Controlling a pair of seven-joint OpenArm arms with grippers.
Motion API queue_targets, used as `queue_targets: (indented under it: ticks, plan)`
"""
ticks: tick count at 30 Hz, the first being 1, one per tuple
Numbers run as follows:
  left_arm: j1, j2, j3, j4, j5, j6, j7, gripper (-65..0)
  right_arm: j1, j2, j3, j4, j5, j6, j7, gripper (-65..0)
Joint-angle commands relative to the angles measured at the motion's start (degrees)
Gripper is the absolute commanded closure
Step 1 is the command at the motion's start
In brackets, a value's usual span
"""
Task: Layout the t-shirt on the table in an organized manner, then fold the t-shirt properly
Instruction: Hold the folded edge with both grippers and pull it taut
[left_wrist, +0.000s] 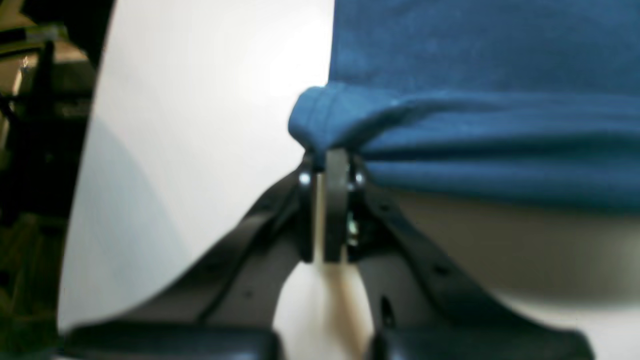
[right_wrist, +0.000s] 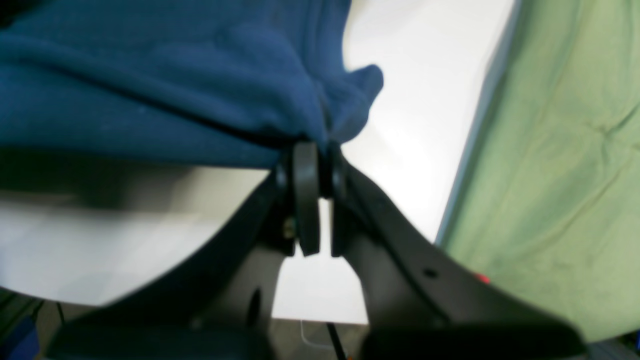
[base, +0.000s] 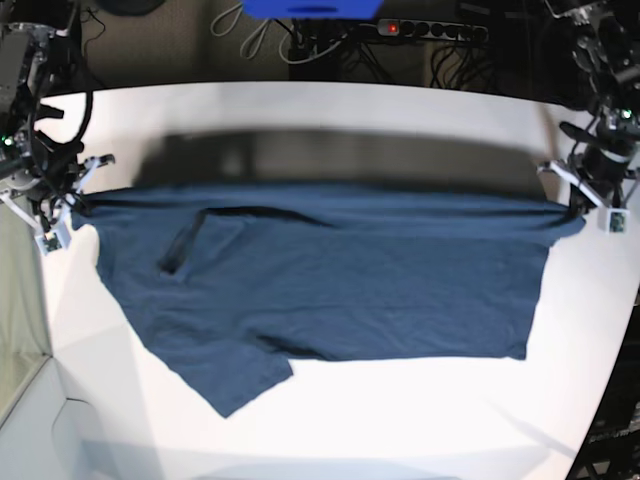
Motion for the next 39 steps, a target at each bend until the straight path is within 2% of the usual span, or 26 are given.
queue_targets:
  ticks: [1,10,30,35,39]
  plan:
    - [0.3,-0.8,-0.5,0.9,0.1,0.7,-1.3,-0.1,-1.2,1.1,0.4,0.9,-1.0,0.1,1.2,0.0]
    - [4.5,-0.8,1.4,-7.0,0.1,0.7,-1.3,-0.1,-11.5,-2.9,0.2,0.5,-1.0,0.1,8.7,0.0]
    - [7.8,-0.9,1.4,-7.5,0.2,0.7,-1.2,-0.6,-17.5,-3.3,-0.7,0.4,-1.1,0.1,9.0,0.0]
    - [8.4,-0.8,1.4,-7.3,0.2,0.7,2.4,-3.5,-17.6,-3.3,-0.7,0.4,-1.1,0.1,9.0,0.0]
    - [8.4,-0.8,1.4,-7.6,0.2,0.7,2.8,-4.2,-17.9,-3.3,-0.7,0.4,-1.1,0.1,8.9,-0.2]
